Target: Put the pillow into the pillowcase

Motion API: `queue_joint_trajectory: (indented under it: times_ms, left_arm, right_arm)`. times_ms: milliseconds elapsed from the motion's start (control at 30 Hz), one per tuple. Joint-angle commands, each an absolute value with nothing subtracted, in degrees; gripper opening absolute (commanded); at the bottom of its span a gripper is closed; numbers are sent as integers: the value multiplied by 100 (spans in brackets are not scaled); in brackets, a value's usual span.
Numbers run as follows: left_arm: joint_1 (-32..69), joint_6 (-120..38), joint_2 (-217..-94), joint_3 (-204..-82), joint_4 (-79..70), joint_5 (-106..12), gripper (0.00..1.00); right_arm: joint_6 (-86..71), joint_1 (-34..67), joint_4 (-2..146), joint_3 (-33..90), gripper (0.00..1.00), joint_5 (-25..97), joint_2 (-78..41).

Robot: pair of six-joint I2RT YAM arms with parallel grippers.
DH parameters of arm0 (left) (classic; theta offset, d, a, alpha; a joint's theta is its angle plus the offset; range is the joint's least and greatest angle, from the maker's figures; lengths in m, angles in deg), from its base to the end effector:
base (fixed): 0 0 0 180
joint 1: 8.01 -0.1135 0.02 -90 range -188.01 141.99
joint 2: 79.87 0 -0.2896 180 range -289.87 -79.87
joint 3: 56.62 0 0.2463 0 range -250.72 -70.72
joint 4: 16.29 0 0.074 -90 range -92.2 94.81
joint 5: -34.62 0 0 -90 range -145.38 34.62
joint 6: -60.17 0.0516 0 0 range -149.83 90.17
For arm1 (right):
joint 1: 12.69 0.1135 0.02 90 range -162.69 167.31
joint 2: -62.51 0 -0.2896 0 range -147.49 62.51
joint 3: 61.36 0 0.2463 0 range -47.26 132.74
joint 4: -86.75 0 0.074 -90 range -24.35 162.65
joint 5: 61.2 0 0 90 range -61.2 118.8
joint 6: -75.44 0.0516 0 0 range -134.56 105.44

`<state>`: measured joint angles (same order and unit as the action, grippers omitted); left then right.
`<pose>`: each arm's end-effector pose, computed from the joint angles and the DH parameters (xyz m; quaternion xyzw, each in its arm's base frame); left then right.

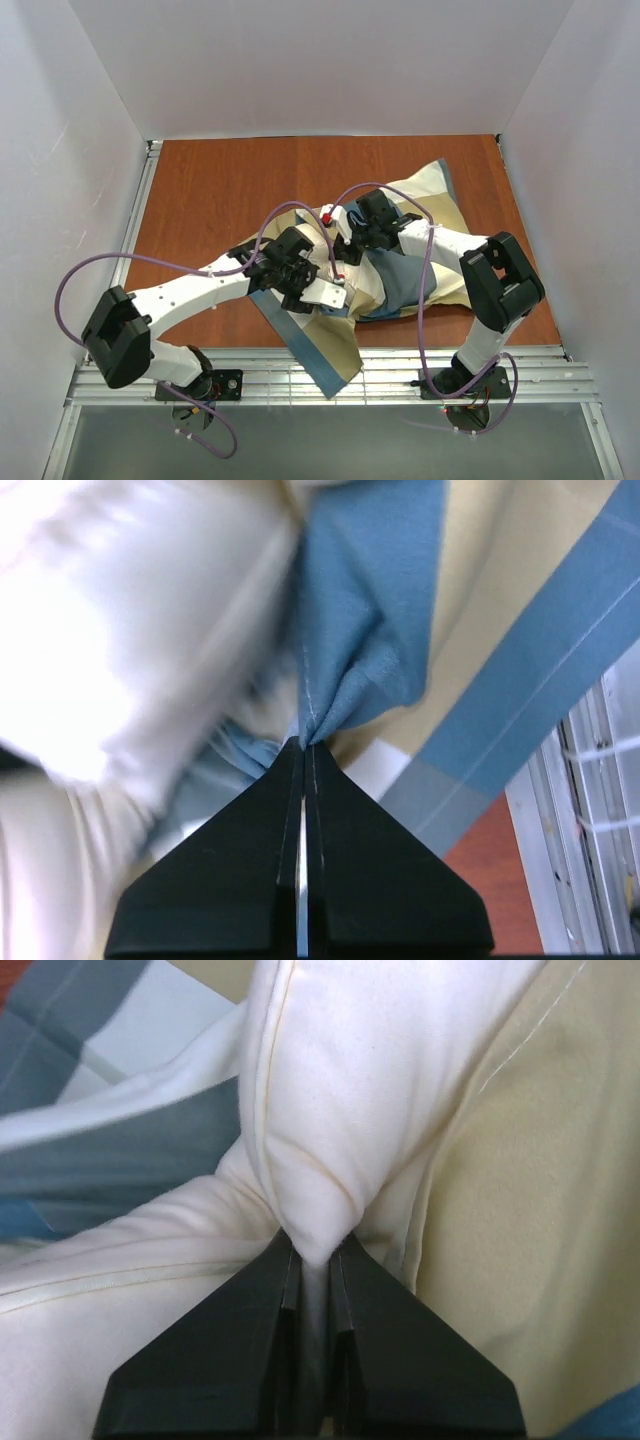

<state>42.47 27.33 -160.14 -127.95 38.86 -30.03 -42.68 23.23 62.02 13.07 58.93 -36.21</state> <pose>0.1529 -0.2201 0.2522 0.7965 0.5216 -0.2007 0.2308 0.2814 0.2358 0.2089 -0.5567 0.7187 0.2659 0.3207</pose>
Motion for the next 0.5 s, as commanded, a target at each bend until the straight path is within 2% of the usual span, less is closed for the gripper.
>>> queue_joint_trajectory:
  times_ms: [0,167,267,467]
  left_arm:
    - [4130,2537,-15282,-12548,4281,-3084,0]
    - [4086,2343,-15072,-12048,4264,-3752,0]
    - [3632,1957,-14948,-11976,3965,-3579,0]
    - [3305,779,-15027,-12125,2560,-4394,0]
  right_arm:
    - [-4647,1588,4690,986,1,3583,-4243]
    - [-4453,1543,4646,1101,1,3969,-4112]
    - [-4453,1605,4611,1013,1,3979,-4129]
    - [-4664,1973,4611,539,1,4154,-3919]
